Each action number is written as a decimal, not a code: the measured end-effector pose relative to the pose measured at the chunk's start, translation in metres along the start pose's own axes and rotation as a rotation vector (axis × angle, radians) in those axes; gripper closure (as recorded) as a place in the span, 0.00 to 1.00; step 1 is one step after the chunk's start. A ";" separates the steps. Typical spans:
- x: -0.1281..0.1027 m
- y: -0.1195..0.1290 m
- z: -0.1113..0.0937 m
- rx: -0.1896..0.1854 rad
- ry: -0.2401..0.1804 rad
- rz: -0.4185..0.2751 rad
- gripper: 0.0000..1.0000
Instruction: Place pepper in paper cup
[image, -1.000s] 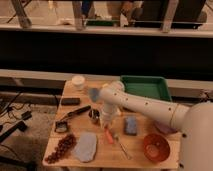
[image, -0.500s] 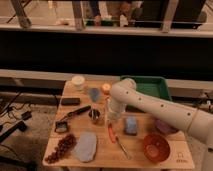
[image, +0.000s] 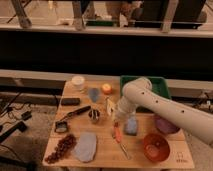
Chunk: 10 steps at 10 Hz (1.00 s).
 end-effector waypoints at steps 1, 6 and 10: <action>-0.001 0.001 -0.002 0.006 0.008 0.004 0.96; 0.015 0.014 -0.009 0.021 0.036 0.029 0.96; 0.051 0.024 -0.023 -0.019 0.051 0.027 0.96</action>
